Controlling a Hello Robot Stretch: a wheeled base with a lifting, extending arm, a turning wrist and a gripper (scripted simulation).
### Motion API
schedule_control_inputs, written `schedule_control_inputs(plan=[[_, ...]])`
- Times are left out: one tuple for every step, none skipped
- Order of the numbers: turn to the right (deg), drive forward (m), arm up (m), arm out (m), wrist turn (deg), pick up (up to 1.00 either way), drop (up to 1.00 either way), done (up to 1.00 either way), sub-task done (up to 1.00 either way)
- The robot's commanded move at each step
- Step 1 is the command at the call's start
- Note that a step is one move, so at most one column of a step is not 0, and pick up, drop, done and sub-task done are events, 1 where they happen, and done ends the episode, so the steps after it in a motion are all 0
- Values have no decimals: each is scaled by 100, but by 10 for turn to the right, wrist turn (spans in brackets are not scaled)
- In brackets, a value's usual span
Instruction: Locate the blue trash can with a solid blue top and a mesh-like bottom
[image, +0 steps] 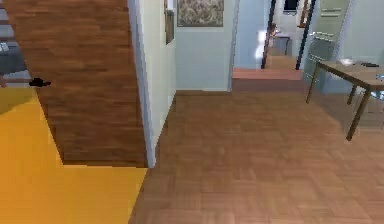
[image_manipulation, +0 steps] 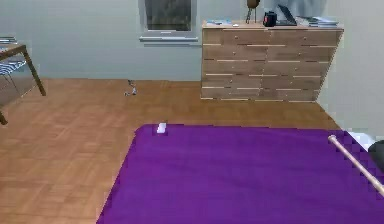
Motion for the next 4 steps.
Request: schedule_control_inputs(plan=[[0,45,0,0,0,0,0,0,0],[240,0,0,0,0,0,0,0,0],[0,100,0,0,0,0,0,0,0],[0,100,0,0,0,0,0,0,0]])
